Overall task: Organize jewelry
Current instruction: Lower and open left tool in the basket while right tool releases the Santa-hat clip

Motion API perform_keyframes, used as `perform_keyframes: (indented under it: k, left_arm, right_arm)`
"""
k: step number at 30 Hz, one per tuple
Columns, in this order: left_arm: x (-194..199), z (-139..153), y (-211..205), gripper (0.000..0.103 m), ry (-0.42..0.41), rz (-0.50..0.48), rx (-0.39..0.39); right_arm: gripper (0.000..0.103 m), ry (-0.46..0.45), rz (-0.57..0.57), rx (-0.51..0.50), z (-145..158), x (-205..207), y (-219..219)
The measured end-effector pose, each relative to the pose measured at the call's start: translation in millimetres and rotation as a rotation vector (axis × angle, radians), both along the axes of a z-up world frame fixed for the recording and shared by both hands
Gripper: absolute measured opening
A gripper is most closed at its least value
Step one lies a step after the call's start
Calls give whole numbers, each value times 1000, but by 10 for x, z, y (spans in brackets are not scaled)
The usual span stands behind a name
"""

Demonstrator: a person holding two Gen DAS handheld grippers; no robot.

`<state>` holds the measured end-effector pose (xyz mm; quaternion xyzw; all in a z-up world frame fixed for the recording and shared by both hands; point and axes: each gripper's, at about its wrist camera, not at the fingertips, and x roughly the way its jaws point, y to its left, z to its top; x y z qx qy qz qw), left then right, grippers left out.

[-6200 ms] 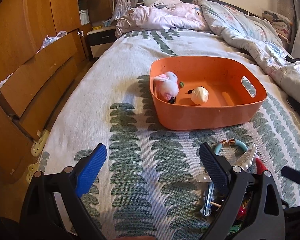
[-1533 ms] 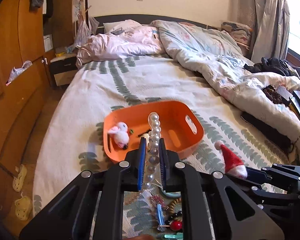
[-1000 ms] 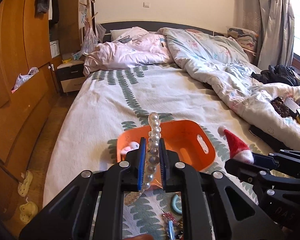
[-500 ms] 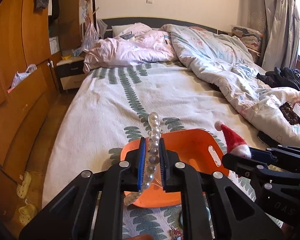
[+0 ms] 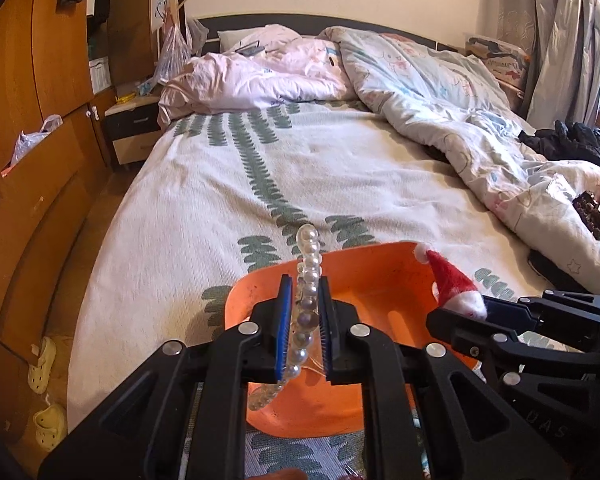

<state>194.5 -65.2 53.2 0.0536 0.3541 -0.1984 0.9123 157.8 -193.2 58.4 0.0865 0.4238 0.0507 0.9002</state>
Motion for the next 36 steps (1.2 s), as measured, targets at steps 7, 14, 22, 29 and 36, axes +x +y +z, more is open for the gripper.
perform_keyframes:
  k: [7, 14, 22, 29, 36]
  left_arm:
    - [50, -99, -27, 14, 16, -1, 17]
    - [91, -193, -45, 14, 22, 8, 38]
    - [96, -268, -75, 14, 28, 12, 57]
    - [86, -263, -58, 15, 16, 22, 49]
    - [96, -256, -47, 15, 18, 19, 51]
  right_arm:
    - [26, 21, -5, -12, -125, 66, 4]
    - [26, 42, -9, -25, -212, 107, 3]
    - [26, 55, -4, -35, -279, 142, 18]
    - [28, 55, -10, -43, -289, 152, 18]
    - [28, 60, -6, -43, -309, 163, 17]
